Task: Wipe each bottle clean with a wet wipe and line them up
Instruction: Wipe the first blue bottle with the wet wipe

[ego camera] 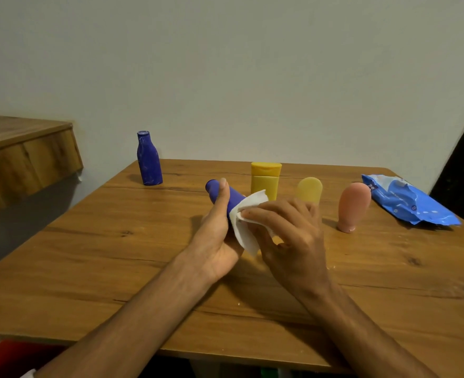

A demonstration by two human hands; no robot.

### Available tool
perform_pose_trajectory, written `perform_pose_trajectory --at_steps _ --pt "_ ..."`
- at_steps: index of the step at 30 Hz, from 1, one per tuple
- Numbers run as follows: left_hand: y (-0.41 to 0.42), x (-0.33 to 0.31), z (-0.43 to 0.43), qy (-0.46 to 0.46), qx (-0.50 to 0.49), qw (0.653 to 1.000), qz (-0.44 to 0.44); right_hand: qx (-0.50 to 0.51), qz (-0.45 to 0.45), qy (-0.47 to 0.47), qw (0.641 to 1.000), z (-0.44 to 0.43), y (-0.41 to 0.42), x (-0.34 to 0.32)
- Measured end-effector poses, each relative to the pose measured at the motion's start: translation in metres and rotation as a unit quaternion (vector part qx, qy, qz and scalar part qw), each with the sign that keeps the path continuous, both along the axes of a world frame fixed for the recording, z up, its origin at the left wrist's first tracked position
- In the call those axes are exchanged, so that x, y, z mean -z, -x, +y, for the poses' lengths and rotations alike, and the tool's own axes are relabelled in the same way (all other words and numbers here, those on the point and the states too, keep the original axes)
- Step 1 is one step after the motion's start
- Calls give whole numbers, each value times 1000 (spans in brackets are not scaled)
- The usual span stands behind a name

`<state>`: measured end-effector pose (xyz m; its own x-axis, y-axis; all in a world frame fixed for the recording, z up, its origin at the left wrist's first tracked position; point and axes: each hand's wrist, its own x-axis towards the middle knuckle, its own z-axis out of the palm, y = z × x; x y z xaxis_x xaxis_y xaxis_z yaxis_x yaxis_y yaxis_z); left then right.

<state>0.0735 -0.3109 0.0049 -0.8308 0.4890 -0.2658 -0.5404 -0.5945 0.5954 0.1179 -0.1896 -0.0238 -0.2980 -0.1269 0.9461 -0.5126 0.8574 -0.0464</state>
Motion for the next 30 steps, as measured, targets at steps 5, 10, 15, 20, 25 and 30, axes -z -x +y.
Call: perform_pose_trajectory --at_steps 5,10,15,20,25,30 --pt "-1 0 0 -3 -1 1000 -7 -11 7 6 1000 -1 0 -1" --pt "1 1 -1 -12 8 1000 3 5 17 17 1000 2 0 -2" --pt "-1 3 -1 13 26 1000 9 -38 26 -3 999 -3 1 0" --pt "1 -1 -2 -23 -14 1000 -15 33 -17 42 998 4 -3 -3" --pt "-2 -5 -2 -24 -44 999 15 24 -33 136 990 6 -4 -5" --pt "0 -4 -3 -30 -35 999 -2 3 -27 115 993 2 -4 -3"
